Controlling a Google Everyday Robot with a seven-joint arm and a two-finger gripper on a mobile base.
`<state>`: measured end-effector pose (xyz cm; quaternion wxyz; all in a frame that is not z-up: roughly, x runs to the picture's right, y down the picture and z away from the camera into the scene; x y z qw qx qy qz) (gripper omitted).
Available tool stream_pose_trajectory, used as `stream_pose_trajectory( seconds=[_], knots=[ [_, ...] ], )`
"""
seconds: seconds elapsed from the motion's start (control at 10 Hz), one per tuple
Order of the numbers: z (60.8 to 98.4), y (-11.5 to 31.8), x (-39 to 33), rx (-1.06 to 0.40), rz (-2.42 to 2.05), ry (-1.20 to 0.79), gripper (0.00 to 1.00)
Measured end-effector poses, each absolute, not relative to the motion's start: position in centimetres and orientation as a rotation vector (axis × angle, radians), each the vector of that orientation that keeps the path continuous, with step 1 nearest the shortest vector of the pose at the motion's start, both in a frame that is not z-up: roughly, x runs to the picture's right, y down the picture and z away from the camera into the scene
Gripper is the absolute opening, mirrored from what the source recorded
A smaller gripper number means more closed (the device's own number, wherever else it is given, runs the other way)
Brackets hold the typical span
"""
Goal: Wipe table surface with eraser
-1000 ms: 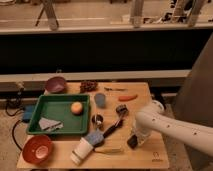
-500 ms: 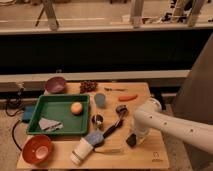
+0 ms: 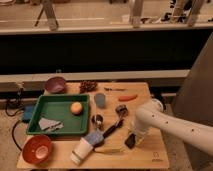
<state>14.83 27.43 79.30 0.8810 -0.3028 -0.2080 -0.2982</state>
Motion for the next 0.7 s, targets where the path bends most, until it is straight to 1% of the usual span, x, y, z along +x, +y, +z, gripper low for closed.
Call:
stream_pose_trajectory(
  seconds=[0.2,0.4,0.7],
  knots=[
    [78.1,28.6,14.4,-0.611,-0.647,-0.467,0.01],
    [75.9,29.9,14.4,-0.608,-0.687,-0.465,0.01],
    [74.1,30.8,15.7,-0.609,-0.722,-0.416,0.01]
  ],
)
